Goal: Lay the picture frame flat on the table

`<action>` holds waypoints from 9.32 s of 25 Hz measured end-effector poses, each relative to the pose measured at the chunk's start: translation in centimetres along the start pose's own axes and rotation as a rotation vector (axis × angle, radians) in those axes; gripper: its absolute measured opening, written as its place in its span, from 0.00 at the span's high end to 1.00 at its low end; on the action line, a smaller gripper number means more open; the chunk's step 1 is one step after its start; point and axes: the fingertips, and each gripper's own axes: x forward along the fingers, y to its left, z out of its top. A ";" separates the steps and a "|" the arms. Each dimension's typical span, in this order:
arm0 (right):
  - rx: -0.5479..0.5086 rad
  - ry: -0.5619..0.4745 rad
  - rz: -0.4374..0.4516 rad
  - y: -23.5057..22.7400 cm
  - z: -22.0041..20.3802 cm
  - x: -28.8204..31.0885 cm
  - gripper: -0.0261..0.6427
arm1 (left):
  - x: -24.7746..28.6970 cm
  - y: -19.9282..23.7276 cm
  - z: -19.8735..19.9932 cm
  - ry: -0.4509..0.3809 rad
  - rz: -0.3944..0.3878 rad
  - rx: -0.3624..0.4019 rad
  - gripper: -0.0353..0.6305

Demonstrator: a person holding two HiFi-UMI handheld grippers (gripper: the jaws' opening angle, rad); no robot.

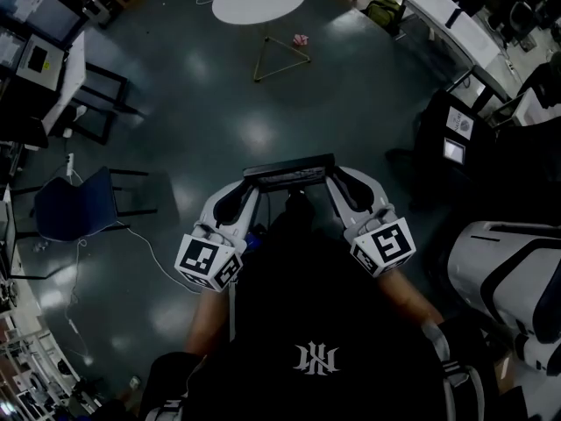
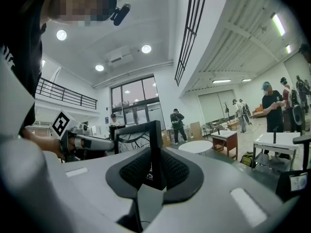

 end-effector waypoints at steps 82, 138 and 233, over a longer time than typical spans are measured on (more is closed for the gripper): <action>-0.003 0.071 0.176 -55.9 14.2 36.4 0.89 | 60.4 18.8 19.3 -0.030 0.156 -0.081 0.86; -0.147 0.227 0.860 -65.0 22.6 86.8 0.89 | 77.7 54.8 30.2 -0.159 0.804 -0.296 0.87; -0.143 0.950 0.824 -67.0 -18.0 99.9 0.88 | 85.4 70.3 -8.0 0.139 0.825 -0.834 0.85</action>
